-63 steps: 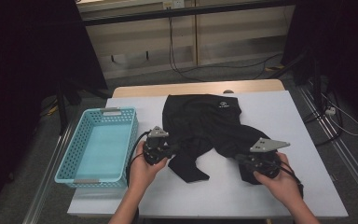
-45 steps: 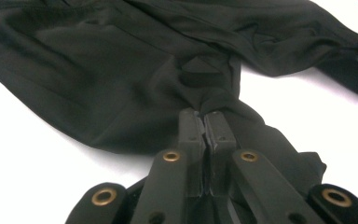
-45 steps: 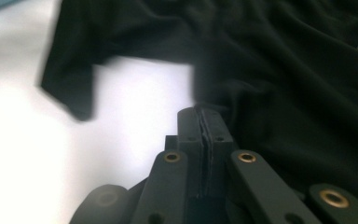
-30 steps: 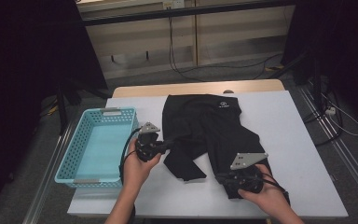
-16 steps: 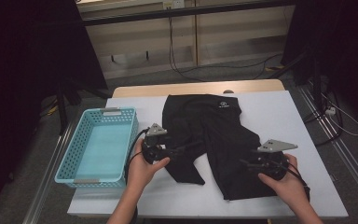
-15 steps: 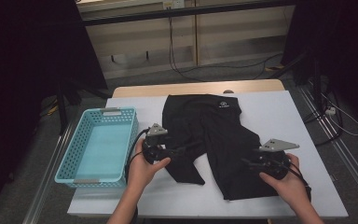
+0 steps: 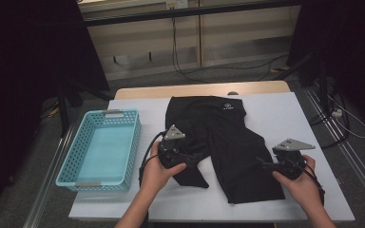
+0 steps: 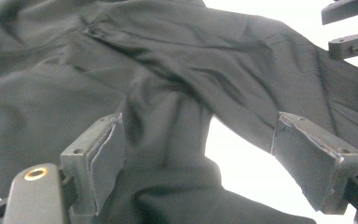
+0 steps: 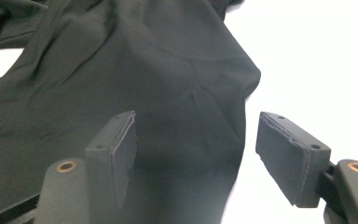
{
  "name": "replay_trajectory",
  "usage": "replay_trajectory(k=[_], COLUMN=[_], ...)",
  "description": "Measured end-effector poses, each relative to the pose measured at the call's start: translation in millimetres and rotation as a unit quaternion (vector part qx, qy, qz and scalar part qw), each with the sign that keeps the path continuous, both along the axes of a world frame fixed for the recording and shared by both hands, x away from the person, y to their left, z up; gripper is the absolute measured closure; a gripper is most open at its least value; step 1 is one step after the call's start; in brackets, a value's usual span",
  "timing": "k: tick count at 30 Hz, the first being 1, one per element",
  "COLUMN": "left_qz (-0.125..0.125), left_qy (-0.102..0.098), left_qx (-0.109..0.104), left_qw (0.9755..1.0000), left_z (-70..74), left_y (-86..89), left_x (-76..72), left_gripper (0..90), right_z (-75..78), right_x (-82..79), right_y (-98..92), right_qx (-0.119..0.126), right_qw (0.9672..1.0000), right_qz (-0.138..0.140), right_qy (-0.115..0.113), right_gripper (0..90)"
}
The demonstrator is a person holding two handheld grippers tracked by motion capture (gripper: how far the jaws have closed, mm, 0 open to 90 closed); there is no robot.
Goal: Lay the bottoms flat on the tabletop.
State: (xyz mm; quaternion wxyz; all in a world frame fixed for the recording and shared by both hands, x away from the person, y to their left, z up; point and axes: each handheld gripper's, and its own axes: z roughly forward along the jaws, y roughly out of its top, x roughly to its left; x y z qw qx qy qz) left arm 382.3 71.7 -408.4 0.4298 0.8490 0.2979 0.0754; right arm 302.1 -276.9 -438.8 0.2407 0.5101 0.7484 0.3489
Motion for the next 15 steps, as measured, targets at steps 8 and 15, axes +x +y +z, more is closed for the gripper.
replay_trajectory(k=[8, 15], left_qz=[-0.015, -0.022], left_qy=[0.007, 0.002], left_qx=[0.004, 0.006], left_qw=[0.9999, 0.9997], left_z=[-8.0, -7.7], left_y=[-9.7, -11.3], left_x=[0.4, 0.5], left_gripper=[16.4, 17.0], right_z=[0.1, -7.8], right_x=[-2.9, -4.5], right_y=[-1.2, -14.4], right_qx=[0.002, 0.0], right_qw=[1.0, 0.9991], right_qz=[-0.004, -0.031], right_qy=[0.0, 0.028], right_gripper=[38.0, 56.3])
